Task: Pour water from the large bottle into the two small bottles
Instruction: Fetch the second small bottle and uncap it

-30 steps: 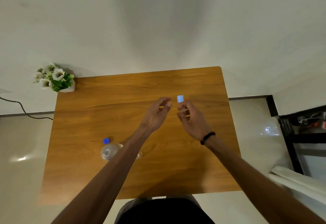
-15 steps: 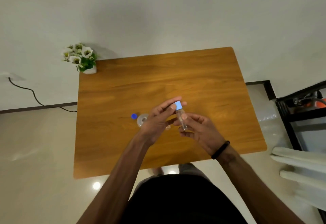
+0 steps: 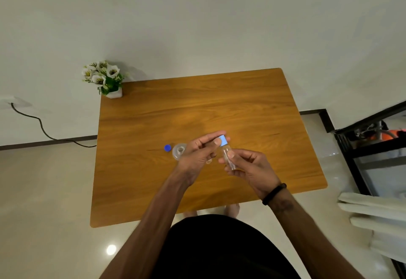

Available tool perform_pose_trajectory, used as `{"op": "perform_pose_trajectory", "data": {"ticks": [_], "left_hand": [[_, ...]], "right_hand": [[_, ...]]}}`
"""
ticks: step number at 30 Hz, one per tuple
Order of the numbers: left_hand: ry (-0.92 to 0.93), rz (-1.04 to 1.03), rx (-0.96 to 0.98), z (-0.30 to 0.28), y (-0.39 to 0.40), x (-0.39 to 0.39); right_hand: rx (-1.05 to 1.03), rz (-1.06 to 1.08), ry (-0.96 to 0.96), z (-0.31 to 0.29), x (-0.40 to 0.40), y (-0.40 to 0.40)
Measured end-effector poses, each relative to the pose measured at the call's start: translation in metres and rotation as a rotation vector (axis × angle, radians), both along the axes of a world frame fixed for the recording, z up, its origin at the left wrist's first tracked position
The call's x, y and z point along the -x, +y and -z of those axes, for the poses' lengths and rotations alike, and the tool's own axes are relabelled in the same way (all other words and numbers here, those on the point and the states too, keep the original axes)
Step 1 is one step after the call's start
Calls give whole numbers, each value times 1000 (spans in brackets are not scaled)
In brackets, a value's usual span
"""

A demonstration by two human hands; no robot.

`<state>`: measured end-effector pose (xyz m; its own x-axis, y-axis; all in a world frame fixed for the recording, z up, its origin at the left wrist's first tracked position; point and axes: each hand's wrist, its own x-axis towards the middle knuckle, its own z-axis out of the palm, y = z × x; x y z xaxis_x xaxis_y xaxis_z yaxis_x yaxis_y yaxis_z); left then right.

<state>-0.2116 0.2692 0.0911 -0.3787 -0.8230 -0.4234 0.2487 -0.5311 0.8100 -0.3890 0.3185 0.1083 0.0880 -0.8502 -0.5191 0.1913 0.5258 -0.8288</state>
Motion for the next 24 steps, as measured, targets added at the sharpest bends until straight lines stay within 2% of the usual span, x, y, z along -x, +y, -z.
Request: {"op": "perform_pose_trajectory", "data": {"ticks": [4,8,10,13,17,20,24], "left_hand": [[-151,-10,46,-3,1,11],[-313,-131,68,-6,-2,22],[-368,-128,110,-6,-3,30],[-387,-7,142,-4,-1,39],[-416,151,204,4,6,49],[-510,127,247,6,6,56],[-585,112,297,10,5,62]], "right_hand": [[91,9,153,6,16,0],[184,-17,193,9,29,-3],[213,1,227,11,33,-8],[174,88,237,14,41,-18],[124,73,228,20,55,-27],[57,6,217,21,62,-30],[66,-52,337,23,71,-35]]}}
